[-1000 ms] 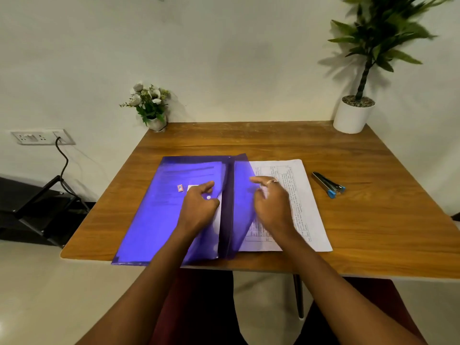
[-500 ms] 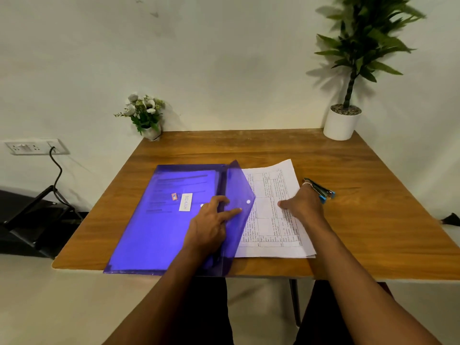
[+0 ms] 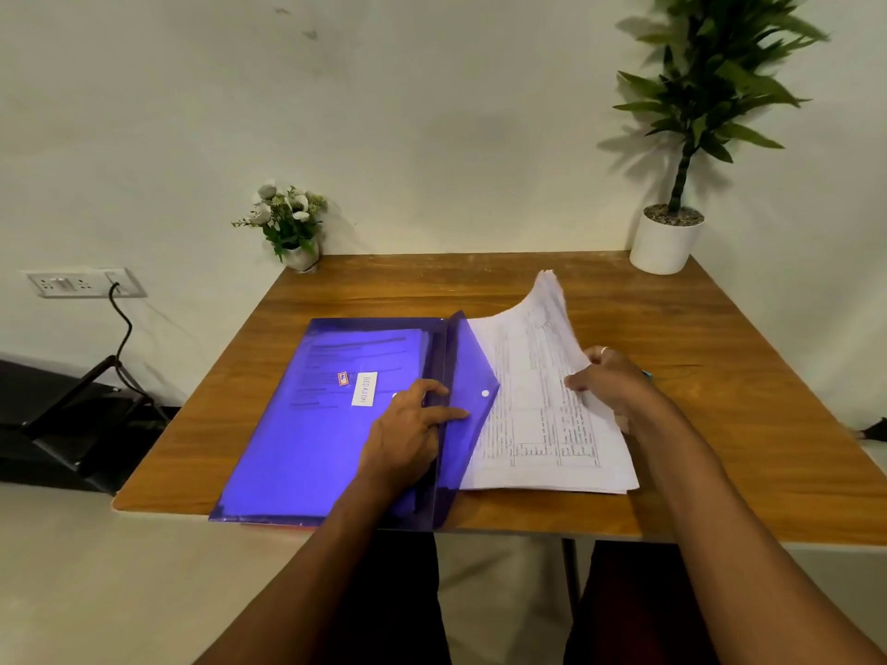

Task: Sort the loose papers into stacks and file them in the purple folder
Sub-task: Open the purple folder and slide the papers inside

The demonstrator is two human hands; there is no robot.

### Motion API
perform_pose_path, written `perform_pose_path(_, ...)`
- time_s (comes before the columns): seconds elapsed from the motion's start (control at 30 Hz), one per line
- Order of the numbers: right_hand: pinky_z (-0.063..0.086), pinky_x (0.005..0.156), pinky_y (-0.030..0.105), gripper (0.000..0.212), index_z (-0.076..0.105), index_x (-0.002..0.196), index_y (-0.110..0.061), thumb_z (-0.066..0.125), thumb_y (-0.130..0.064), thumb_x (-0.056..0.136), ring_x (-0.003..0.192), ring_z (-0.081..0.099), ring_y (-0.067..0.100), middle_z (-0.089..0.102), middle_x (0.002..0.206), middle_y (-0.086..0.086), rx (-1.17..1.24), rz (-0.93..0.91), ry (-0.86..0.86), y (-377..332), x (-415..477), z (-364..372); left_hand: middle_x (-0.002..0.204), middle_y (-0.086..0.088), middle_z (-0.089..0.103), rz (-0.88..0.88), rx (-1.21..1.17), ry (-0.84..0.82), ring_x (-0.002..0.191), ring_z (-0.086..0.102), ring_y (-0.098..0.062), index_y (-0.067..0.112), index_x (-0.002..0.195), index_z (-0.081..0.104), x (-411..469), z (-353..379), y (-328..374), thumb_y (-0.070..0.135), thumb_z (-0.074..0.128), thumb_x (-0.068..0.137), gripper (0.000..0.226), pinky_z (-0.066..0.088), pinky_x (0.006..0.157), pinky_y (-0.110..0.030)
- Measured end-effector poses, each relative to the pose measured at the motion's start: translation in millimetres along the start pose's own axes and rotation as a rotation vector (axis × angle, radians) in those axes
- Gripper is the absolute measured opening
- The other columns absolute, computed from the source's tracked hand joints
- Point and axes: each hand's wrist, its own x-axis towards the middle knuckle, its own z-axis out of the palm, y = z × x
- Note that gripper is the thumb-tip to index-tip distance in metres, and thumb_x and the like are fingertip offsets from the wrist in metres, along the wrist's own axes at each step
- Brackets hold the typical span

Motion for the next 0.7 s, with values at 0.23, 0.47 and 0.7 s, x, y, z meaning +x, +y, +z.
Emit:
perform_pose_path(0.23,0.057,0.065,0.034,0.028,0.055,0.122,-0.011,0.061,-0.001,0.097,0.092,0.068,0.017,0.068,0.109,0.000,0.356,-0.142,0.259,5,-6,-26,0.135,0.022,0.056,0.016,0.051,-0.043,0.104,0.047,-0.014,0.041,0.120,0.073,-1,-1,2,0.020,0.031,0.089,0.056,0.033,0.063,-0.024)
perform_pose_path(0.47,0.061,0.082,0.037,0.028,0.056,0.119,-0.012,0.062,-0.004,0.093,0.097,0.069,0.016,0.069,0.111,-0.001,0.485,-0.268,0.533,-4,-5,-36,0.139,0.026,0.054,0.018,0.074,-0.067,0.102,0.045,-0.015,0.045,0.123,0.069,-1,-2,3,0.016,0.032,0.088,0.059,0.032,0.064,-0.023)
perform_pose_path(0.7,0.062,0.066,0.031,0.022,0.057,0.118,-0.014,0.059,-0.003,0.098,0.091,0.071,0.013,0.070,0.109,-0.001,0.322,-0.260,0.310,-7,-3,-20,0.134,0.025,0.057,-0.001,0.029,-0.035,0.102,0.048,-0.017,0.043,0.117,0.072,-3,-1,4,0.015,0.033,0.085,0.058,0.044,0.070,-0.029)
